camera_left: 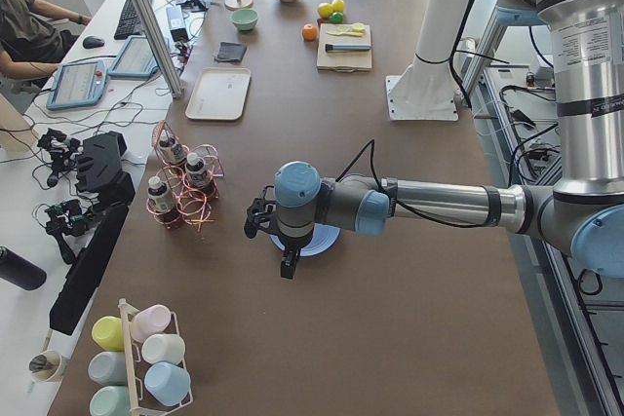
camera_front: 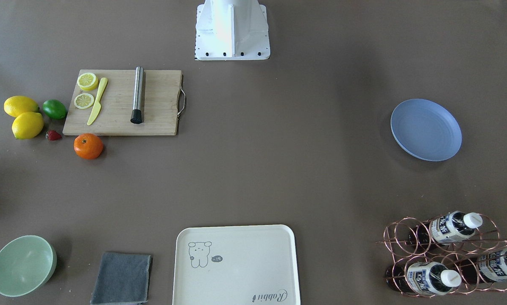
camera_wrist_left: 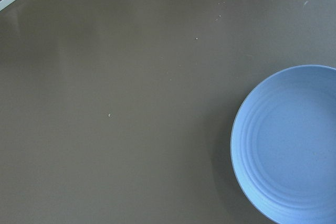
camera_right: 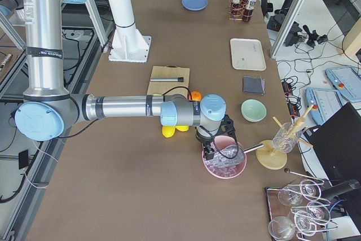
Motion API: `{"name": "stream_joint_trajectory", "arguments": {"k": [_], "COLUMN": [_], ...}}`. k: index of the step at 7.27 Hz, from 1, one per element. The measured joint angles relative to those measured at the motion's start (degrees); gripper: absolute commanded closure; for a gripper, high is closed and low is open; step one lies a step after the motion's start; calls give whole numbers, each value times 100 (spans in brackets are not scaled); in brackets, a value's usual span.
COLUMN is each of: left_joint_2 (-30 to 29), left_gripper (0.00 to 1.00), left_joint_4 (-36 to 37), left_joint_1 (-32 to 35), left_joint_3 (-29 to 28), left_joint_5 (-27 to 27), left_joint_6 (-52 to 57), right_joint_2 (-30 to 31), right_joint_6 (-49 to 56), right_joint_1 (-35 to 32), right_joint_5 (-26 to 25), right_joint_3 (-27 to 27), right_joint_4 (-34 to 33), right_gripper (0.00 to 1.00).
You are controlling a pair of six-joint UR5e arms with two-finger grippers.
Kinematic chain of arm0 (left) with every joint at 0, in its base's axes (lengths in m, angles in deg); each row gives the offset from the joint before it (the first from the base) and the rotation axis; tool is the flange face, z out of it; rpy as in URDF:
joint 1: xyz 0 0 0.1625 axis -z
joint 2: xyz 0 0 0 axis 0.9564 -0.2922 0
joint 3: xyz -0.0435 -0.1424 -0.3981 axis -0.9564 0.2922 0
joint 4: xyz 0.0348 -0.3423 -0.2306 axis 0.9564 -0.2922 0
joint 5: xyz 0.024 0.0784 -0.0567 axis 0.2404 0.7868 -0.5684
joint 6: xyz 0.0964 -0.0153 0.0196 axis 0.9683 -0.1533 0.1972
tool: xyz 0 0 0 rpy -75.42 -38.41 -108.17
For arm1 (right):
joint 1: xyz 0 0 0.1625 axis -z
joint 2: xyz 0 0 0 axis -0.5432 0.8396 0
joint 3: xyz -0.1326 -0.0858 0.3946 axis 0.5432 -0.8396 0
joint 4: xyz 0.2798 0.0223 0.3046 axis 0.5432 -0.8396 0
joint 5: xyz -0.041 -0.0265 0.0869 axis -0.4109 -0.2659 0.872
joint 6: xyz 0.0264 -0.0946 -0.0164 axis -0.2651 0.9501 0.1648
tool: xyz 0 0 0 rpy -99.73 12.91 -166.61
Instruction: Pick orange to plate
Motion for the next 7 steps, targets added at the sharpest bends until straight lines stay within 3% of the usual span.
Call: {"name": "stream_joint_trajectory", "arguments": {"k": [3,5,7], "left_joint_2": [-11,-124,-168], "left_gripper": [2,3,3], "left_joint_4": [-233,-1199,-2655], "left_joint_1": [-57,-314,-955], "left_joint_3": [-315,-971,-1597], "left_joint_5": [-3,-7,15], "left_joint_6": [9,-458,-1640], "right_joint_2": [-5,13,18], "right_joint_6": [-41,-50,-50], "right_joint_1": [39,61,115], "right_joint_5": [122,356,454], "right_joint_3": [7,7,13], "right_joint_4": [-4,-1,0], "right_gripper": [0,0,0]}}
